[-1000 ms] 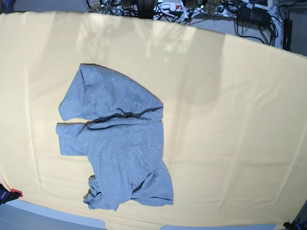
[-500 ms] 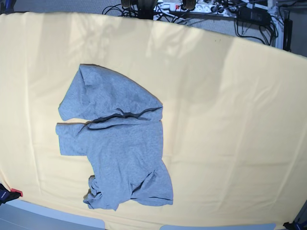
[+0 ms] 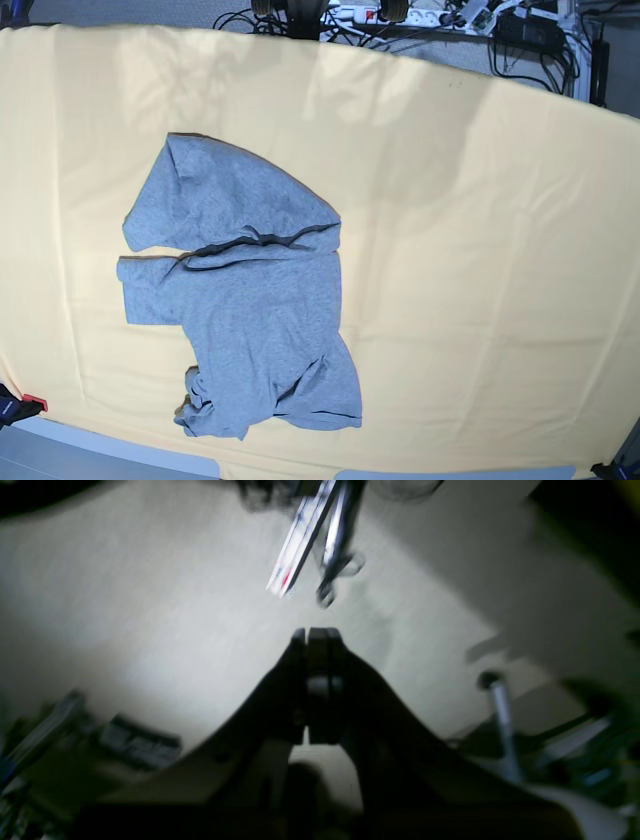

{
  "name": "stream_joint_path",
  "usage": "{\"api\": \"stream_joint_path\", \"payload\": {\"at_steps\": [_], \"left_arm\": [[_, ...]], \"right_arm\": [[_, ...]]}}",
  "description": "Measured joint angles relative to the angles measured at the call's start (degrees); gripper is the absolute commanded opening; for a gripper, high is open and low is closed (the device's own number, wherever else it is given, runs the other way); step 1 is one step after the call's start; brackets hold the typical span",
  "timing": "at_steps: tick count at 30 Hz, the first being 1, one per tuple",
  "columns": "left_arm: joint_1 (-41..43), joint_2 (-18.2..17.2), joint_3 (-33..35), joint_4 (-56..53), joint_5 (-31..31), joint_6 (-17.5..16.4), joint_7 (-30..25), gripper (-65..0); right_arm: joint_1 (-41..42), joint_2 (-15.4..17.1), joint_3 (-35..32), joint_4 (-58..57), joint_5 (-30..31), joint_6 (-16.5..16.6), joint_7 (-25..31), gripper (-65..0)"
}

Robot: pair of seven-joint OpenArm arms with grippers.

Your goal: Layout the t-shirt on the table in an organized manner, then fold the t-shirt properly

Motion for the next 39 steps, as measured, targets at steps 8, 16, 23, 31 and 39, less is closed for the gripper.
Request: {"api": "stream_joint_path", "payload": {"at_steps": [8, 16, 23, 31, 39], "left_arm": [[3.5, -0.09, -5.05, 12.44, -2.03, -0.2, 0.61, -65.0], [0.15, -0.15, -5.31, 13.86, -1.81, -0.13, 0.55, -65.0], [-6.78, -0.15, -5.31, 13.86, -1.84, -0.15, 0.61, -65.0], [-16.63, -0.07, -5.27, 13.88, -4.85, -0.17, 0.83, -65.0], [-25.57, 0.07, -5.25, 13.9, -9.94, -2.16, -5.16, -65.0]], "right_arm": [[0.09, -0.15, -0.02, 1.53, -3.74, -1.92, -1.16, -65.0], [0.2, -0.26, -0.02, 1.53, -10.14, -5.7, 1.2, -65.0], [3.08, -0.22, -0.02, 1.53, -15.58, -7.52, 1.64, -65.0], [13.2, -0.35, -0.04, 1.51, -25.07, -9.79, 1.84, -65.0], [22.71, -0.35, -0.04, 1.51, -28.61, -11.3, 5.55, -65.0]]}}
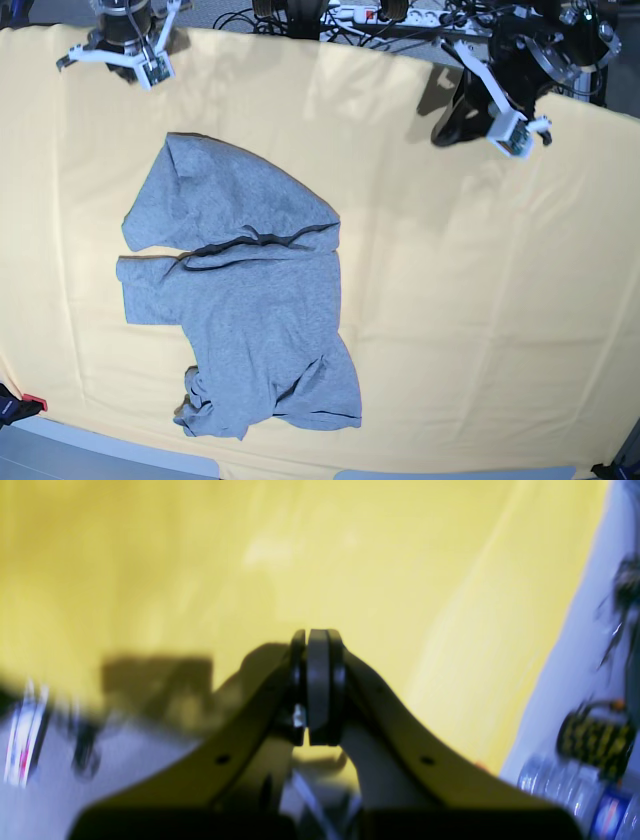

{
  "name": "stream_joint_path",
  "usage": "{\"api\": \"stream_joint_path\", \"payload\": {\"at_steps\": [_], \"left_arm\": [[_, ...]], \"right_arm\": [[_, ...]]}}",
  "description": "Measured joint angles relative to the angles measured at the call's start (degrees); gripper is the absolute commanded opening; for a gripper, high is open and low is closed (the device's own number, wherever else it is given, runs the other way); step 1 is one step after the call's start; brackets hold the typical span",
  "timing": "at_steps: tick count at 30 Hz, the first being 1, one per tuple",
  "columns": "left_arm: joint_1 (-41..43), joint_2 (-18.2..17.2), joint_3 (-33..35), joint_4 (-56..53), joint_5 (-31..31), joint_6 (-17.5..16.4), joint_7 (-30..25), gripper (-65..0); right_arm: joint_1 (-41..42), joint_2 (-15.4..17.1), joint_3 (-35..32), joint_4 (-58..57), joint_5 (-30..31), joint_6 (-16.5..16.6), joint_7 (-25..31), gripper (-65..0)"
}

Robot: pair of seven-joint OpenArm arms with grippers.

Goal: Layout the t-shirt on the table in an organized manner, then fold the t-shirt properly
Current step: 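Reach the left gripper down and grasp the grey t-shirt's folded-over fabric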

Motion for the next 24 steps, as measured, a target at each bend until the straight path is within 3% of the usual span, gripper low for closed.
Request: {"api": "stream_joint_path", "payload": {"at_steps": [8, 18, 23, 24], "left_arm": [[-9.18, -0.28, 5.92, -0.42, 2.8, -0.07, -1.6, -65.0], [-25.53, -1.22, 34.51, -17.16, 16.68, -3.32, -8.48, -65.0], [-36.24, -0.44, 45.81, -24.3, 19.82, -5.46, -9.77, -65.0], [-37.86, 0.13, 47.54, -25.68, 20.76, -5.38, -10.6, -62.3]], "right_arm": [[2.08, 0.02, -0.09, 0.0, 0.0, -1.31, 1.99, -65.0], [1.92, -0.04, -0.11, 0.0, 0.0, -1.84, 2.08, -65.0], [1.9, -0.09, -0.09, 0.0, 0.02, -2.8, 1.9, -65.0], [1.9, -0.09, -0.09, 0.0, 0.0, -2.8, 1.9, -65.0]]}}
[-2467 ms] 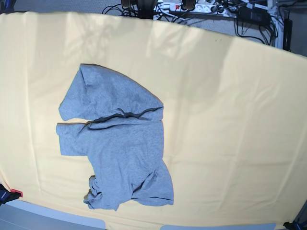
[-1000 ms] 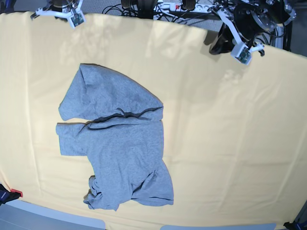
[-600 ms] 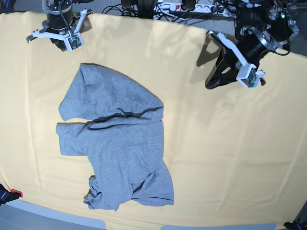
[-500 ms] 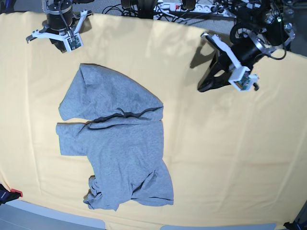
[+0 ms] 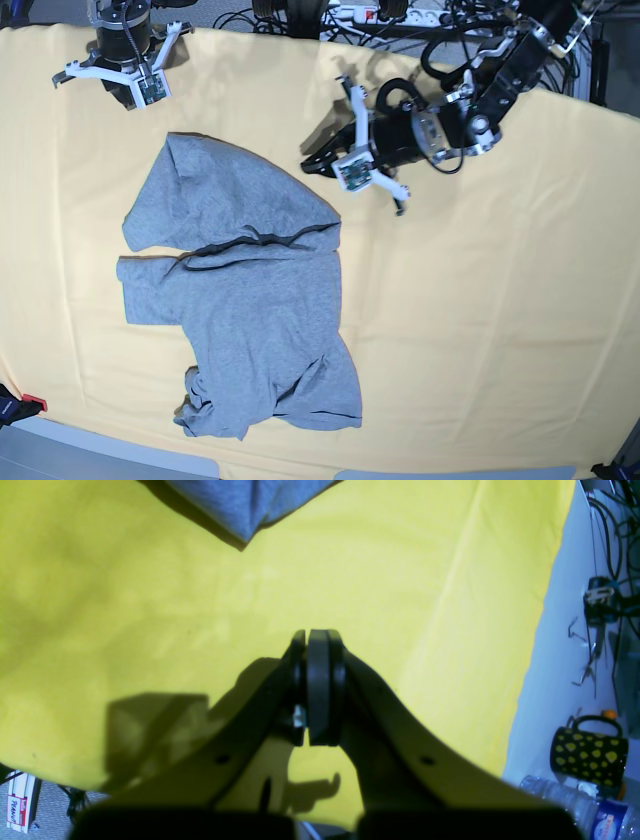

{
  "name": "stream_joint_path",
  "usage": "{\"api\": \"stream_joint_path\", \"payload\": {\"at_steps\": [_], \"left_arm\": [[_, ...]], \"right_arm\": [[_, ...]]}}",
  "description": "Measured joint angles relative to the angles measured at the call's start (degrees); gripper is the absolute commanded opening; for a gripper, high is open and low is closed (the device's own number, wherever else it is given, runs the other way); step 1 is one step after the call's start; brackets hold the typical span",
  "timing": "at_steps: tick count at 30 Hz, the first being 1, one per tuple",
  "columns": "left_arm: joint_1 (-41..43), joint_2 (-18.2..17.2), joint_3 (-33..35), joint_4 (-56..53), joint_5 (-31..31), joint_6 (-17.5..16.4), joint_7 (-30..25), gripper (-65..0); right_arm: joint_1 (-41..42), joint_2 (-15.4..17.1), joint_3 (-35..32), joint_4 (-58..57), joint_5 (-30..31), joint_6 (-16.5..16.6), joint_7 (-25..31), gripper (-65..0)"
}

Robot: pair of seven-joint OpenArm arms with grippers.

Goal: Layout the t-shirt on the table in an organized manner, then fold the t-shirt properly
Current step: 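Reach the left gripper down and grasp the grey t-shirt's folded-over fabric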

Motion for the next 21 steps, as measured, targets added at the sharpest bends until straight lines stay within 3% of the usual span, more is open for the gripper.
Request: {"api": "stream_joint_path", "payload": {"at_steps": [4, 6, 15, 17, 20, 21], "left_arm": [[-5.7, 2.14, 5.77, -5.51, 1.51, -1.11, 0.0, -36.3], [-8.24, 3.34, 8.0, -9.09, 1.51, -2.56, 0.04, -28.8], [-18.8, 11.85, 13.97, -24.44, 1.18, -4.13, -1.33, -28.4], [-20.26, 13.55, 14.08, -26.77, 1.18, -4.55, -1.18, -33.8], [-22.01, 15.61, 14.08, -28.65, 0.9, -3.02, 1.38, -65.0], [-22.53, 16.17, 14.05, -28.68, 0.94, -2.75, 3.32, -65.0]], "right_arm": [[0.0, -0.35, 0.0, 0.0, 0.02, -0.04, -0.02, -65.0], [0.02, -1.05, 0.0, 0.0, 0.02, -0.2, -0.07, -65.0], [0.02, -2.23, 0.0, 0.0, 0.02, -0.2, -0.07, -65.0], [0.02, -2.23, 0.0, 0.0, 0.0, -0.2, -0.07, -65.0], [0.02, -2.23, 0.0, 0.0, 0.0, -0.2, -0.02, -65.0], [0.02, -2.23, 0.0, 0.0, 0.02, -0.2, -0.04, -65.0]]}}
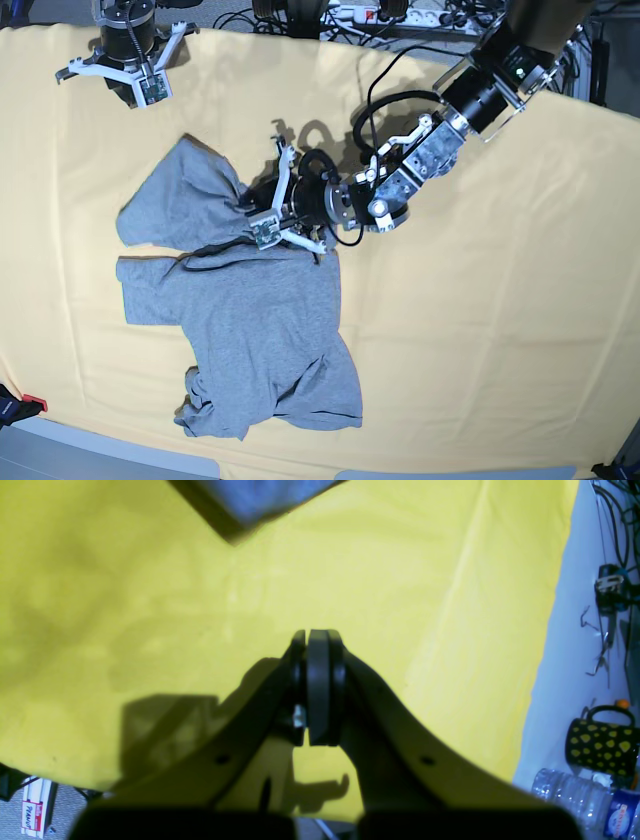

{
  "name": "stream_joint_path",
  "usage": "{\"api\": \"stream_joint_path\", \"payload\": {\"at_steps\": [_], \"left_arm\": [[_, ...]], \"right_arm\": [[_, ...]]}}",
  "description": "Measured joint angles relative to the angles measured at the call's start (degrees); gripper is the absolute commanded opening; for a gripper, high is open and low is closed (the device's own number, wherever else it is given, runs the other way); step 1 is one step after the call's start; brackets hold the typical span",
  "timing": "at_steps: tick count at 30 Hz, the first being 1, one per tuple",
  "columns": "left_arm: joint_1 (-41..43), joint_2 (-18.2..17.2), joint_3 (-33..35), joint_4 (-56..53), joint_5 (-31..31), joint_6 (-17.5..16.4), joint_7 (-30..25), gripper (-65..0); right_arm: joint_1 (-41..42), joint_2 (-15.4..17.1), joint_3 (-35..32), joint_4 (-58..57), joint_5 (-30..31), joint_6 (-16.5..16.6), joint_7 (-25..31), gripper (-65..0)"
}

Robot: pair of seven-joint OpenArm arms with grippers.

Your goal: Layout the t-shirt on the table in an organized manner, then fold the t-shirt properly

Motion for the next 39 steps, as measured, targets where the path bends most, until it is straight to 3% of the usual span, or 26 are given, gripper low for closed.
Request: {"api": "stream_joint_path", "payload": {"at_steps": [4, 9, 11, 13, 19, 26, 36, 37, 39], "left_arm": [[-2.03, 1.25, 0.02, 1.25, -2.34, -0.68, 9.14, -65.0], [-4.83, 0.24, 0.11, 7.91, -8.11, -6.4, 26.49, -65.0], [-5.92, -1.97, 0.13, 11.67, -11.56, -9.11, 30.1, -65.0], [-6.95, -5.62, 0.13, 14.88, -14.34, -10.78, 30.34, -65.0], [-11.8, -16.61, 0.13, 20.65, -20.06, -10.91, 30.88, -65.0], [-19.85, -25.97, 0.24, 21.05, -24.76, -10.93, 31.06, -65.0], [-29.31, -33.97, 0.46, 21.27, -25.18, -10.93, 30.4, -65.0], [-29.27, -34.51, 0.46, 21.24, -25.16, -10.93, 30.36, -65.0], [-28.79, -34.82, 0.46, 21.16, -25.16, -9.99, 30.4, -65.0]], "right_arm": [[0.0, -0.02, 0.0, 0.0, 0.0, 0.0, 0.02, -65.0], [0.0, -0.02, 0.0, 0.0, 0.0, 0.5, 0.09, -65.0], [0.0, 0.0, 0.0, 0.0, 0.0, 1.68, 0.09, -65.0], [-0.02, 0.09, 0.0, 0.0, 0.0, 1.75, 0.15, -65.0], [0.02, 0.07, 0.0, 0.0, 0.0, 1.77, 0.68, -65.0], [0.22, 0.11, 0.0, 0.0, 3.89, 2.29, 2.86, -65.0], [6.29, 0.04, 0.0, 0.0, 16.79, 13.6, 4.42, -65.0], [7.17, 0.07, 0.0, 0.0, 17.59, 14.62, 4.96, -61.8], [8.87, 0.11, 0.0, 0.0, 18.56, 16.41, 6.62, -48.8]]}}
